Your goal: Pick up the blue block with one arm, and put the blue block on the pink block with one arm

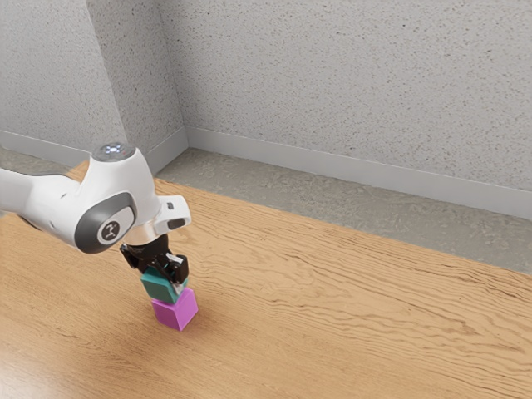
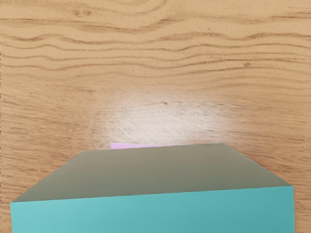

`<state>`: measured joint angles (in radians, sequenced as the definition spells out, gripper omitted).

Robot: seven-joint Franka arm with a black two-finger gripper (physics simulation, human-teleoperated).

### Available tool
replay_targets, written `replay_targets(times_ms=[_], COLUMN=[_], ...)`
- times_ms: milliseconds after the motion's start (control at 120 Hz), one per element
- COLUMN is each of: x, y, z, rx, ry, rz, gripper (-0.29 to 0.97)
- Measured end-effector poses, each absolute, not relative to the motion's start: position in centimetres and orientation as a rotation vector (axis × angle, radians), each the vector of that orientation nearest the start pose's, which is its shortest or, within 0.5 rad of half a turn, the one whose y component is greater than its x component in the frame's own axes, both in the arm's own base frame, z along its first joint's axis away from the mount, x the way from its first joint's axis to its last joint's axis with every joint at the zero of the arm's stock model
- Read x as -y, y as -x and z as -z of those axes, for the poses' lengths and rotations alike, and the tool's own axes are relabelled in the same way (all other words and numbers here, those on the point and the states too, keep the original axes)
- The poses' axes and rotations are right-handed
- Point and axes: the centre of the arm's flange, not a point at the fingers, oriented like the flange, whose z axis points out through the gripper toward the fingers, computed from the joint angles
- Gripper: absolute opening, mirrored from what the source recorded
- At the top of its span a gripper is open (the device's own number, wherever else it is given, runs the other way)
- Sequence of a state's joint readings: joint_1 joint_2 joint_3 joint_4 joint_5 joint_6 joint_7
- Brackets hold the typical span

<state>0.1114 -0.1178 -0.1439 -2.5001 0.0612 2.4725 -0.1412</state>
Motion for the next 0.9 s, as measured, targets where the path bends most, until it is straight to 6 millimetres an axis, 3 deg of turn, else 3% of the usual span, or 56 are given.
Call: replay_targets(times_ms=[200,467,600,667,717,750,775,825,900], x=[1.4,1.7,2.6,5.2,7.8,8.1,7.6,6.0,4.1], y=[-46.6,-46.6,-46.7,-49.5,-51.8,-52.4,-52.2,-51.6,-50.9], z=[-33.6,-34.6,-43.3,-52.9,-63.0,-69.5,-72.5,-74.8,-74.4], rx=[0.075,0.042,-0.003,0.034,0.151,0.275,0.381,0.599,0.881], ry=[3.087,3.09,3.035,3.015,3.026,3.033,3.037,3.034,2.999], rz=[0.151,0.182,0.449,0.674,0.838,0.904,0.902,0.813,0.627], gripper=[0.37,0.58,0.63,0.64,0.65,0.65,0.66,0.66,0.67])
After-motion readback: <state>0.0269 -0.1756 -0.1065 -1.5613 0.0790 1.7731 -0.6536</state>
